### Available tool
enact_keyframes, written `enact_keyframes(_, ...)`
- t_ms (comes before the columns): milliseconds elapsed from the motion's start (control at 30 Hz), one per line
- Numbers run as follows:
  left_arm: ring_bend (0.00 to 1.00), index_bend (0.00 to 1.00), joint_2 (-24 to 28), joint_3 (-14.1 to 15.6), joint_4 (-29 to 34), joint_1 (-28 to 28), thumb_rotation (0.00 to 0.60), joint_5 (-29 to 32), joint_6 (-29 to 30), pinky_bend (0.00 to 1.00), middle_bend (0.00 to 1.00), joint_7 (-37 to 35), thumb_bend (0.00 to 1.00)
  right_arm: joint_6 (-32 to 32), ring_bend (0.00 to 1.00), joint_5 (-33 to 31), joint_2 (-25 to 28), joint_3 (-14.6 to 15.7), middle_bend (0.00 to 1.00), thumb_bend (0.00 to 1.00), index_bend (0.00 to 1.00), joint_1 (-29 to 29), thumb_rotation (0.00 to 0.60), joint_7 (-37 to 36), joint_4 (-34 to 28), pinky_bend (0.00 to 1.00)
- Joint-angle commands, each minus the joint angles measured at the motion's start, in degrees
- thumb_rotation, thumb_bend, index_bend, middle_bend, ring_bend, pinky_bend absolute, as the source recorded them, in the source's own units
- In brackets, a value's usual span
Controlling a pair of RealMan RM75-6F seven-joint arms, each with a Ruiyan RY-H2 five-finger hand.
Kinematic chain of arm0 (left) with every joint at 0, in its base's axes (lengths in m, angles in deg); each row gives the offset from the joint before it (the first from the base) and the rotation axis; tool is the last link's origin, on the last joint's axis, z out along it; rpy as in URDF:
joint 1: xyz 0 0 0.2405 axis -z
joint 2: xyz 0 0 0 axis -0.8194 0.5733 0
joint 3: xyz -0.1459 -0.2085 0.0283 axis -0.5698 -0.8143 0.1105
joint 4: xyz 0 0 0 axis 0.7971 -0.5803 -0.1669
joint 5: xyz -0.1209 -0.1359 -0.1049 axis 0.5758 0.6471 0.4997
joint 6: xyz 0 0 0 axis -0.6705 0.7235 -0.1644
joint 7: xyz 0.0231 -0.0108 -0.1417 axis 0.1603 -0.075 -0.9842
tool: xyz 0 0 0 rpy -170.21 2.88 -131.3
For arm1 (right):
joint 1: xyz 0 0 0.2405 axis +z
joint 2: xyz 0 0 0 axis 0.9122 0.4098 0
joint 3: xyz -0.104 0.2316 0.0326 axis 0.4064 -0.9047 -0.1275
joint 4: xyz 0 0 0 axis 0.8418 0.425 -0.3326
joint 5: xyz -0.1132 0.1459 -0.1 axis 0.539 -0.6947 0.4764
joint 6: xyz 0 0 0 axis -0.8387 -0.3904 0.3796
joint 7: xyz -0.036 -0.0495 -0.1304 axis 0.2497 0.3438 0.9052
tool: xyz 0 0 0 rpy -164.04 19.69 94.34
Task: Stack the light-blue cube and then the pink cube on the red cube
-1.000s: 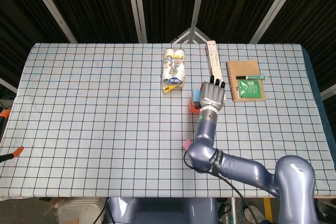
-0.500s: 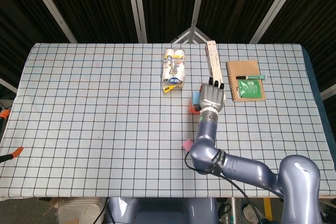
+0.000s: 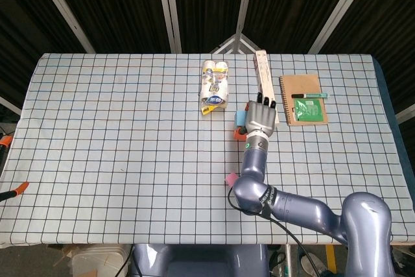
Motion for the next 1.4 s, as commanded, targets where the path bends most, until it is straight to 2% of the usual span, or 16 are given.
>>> enact_keyframes(33, 0.00, 0.04, 0.02, -0.03, 0.03, -0.03, 0.600, 0.10, -0.01, 0.00, 0.00, -0.01, 0.16, 0.03, 0.00, 0.05, -0.10, 0.14, 0.00, 0.84, 0.68, 0.09, 0.600, 0.06, 0.28, 0.00)
enact_keyframes(1400, 0.00, 0.04, -0.06, -0.04, 0.13, 0.07, 0.600, 0.29, -0.27, 0.00, 0.00, 0.50, 0.16, -0.31, 0.00, -0.72, 0.60, 0.53, 0.00, 0.84, 0.68, 0.49, 0.600, 2.47, 0.62, 0.00)
